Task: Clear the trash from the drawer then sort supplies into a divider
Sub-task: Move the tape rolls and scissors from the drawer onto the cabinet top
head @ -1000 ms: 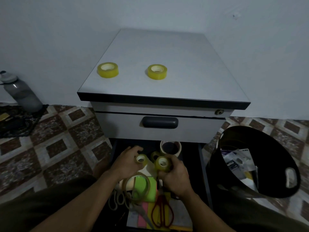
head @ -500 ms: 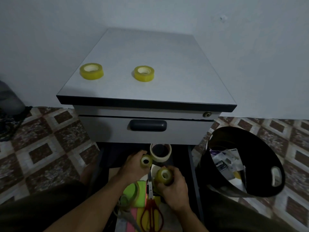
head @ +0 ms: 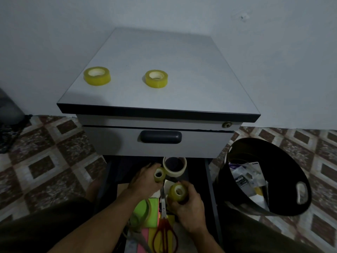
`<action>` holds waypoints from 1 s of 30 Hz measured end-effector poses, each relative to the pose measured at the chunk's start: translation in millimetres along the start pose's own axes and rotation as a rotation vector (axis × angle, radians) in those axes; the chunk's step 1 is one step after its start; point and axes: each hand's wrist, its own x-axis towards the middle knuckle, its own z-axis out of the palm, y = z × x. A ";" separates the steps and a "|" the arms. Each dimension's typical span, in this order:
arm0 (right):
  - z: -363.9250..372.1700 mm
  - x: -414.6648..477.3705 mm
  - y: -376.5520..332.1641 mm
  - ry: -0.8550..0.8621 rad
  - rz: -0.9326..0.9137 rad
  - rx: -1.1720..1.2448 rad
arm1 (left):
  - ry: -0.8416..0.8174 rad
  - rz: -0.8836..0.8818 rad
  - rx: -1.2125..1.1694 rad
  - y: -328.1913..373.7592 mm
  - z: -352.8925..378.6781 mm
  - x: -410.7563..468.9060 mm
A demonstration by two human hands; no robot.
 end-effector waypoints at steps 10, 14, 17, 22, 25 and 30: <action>-6.5 0.3 -10.7 -0.004 -0.017 0.023 | -0.023 0.007 -0.035 1.3 -18.3 0.8; -17.3 -5.3 -30.4 -0.009 -0.020 0.086 | -0.006 0.039 -0.004 8.9 -50.8 -14.0; -25.5 -13.6 -48.9 -0.058 -0.034 0.122 | -0.040 0.061 0.034 16.7 -80.4 -33.0; -47.4 -35.3 -86.1 -0.143 -0.142 0.113 | -0.029 0.112 0.061 42.5 -131.9 -77.4; -69.0 -52.3 -116.2 -0.196 -0.235 0.082 | 0.000 0.174 0.036 60.5 -162.2 -101.1; -112.4 -66.1 -172.5 -0.210 -0.386 0.033 | 0.107 0.244 -0.068 101.4 -207.5 -112.2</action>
